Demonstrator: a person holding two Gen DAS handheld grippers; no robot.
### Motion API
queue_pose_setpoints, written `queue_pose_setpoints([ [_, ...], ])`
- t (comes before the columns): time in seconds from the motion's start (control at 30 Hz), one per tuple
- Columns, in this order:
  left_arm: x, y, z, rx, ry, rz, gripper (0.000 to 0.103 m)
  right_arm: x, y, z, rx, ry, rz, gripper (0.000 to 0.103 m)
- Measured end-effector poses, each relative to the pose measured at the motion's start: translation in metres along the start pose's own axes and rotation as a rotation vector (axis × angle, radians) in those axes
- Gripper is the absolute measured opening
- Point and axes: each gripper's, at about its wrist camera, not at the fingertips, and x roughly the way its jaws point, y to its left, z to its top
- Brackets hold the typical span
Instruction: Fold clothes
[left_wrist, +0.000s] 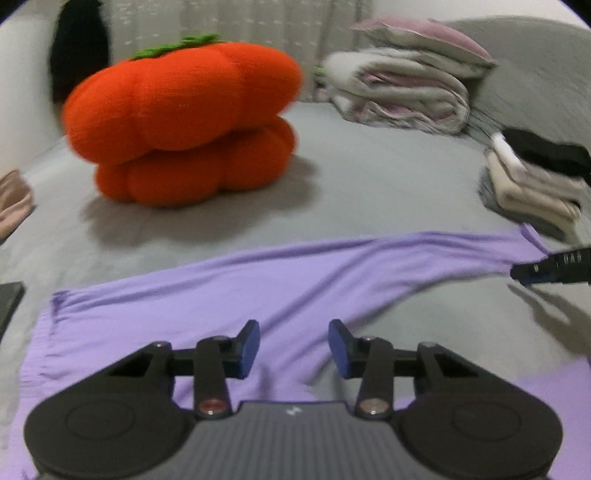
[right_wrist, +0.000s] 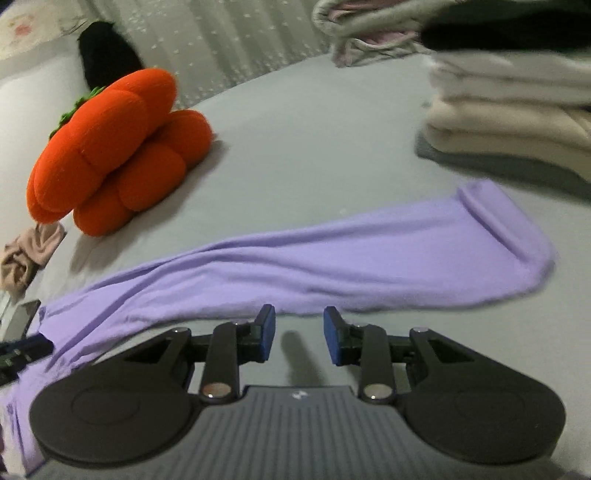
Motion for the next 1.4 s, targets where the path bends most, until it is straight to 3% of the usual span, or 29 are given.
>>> queue_pose_setpoints([
  [0.1, 0.006, -0.018, -0.005, 0.047, 0.023, -0.043, 0.029, -0.010, -0.013, -0.004, 0.083, 0.008, 0.033, 0.033],
  [0.27, 0.017, -0.038, -0.017, 0.160, 0.023, -0.006, 0.029, -0.020, -0.041, -0.011, 0.255, 0.000, 0.114, 0.033],
  [0.4, 0.024, -0.035, -0.020, 0.147, 0.001, -0.007, 0.029, -0.015, -0.063, -0.015, 0.420, -0.008, 0.166, 0.029],
  [0.53, 0.031, -0.031, -0.016, 0.127, -0.006, -0.021, 0.029, -0.015, -0.072, -0.010, 0.500, -0.025, 0.182, 0.029],
  [0.87, 0.043, -0.030, -0.014, 0.132, -0.036, -0.028, 0.019, -0.012, -0.081, -0.010, 0.565, -0.084, 0.167, 0.023],
  [0.9, 0.044, -0.029, -0.014, 0.132, -0.038, -0.029, 0.017, -0.012, -0.082, -0.011, 0.566, -0.088, 0.165, 0.022],
  [0.97, 0.045, -0.029, -0.014, 0.131, -0.042, -0.019, 0.002, -0.012, -0.083, -0.012, 0.569, -0.098, 0.161, 0.021],
  [1.13, 0.040, -0.025, -0.009, 0.107, -0.044, -0.045, 0.001, -0.013, -0.081, -0.013, 0.531, -0.120, 0.123, 0.004],
  [1.4, 0.014, -0.014, -0.008, 0.145, -0.073, -0.175, 0.001, -0.026, -0.076, -0.002, 0.427, -0.145, 0.077, 0.003],
])
